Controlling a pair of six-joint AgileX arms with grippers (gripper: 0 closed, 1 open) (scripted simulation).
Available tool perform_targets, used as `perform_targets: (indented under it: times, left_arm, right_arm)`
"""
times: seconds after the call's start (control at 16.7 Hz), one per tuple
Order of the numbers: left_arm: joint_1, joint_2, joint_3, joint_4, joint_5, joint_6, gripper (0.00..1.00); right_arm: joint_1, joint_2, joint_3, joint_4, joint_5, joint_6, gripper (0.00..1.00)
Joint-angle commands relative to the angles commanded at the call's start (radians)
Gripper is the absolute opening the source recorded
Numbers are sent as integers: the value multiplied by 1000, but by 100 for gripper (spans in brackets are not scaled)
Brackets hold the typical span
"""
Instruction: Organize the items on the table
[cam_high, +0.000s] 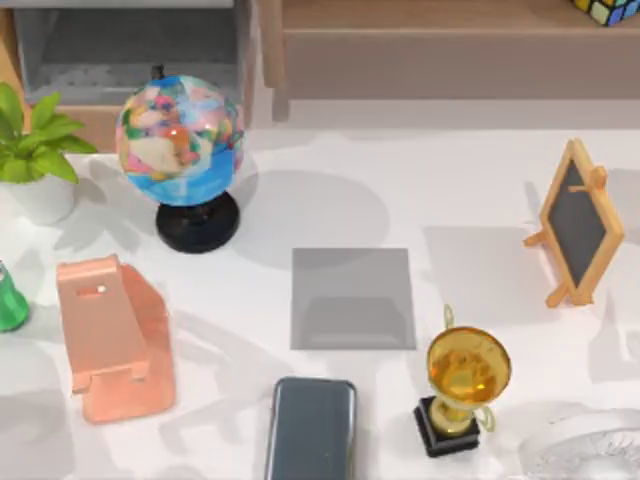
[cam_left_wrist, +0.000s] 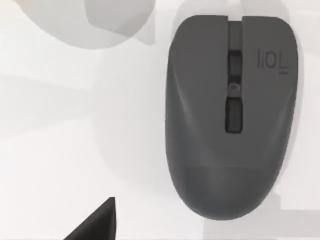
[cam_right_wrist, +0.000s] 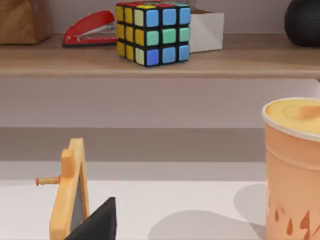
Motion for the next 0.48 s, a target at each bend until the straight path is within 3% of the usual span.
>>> perform_targets:
  times: [0.48]
  left_arm:
    - [3, 20, -4, 7, 0, 2, 100]
  right_arm:
    - [0, 0, 0, 0, 0, 0, 100]
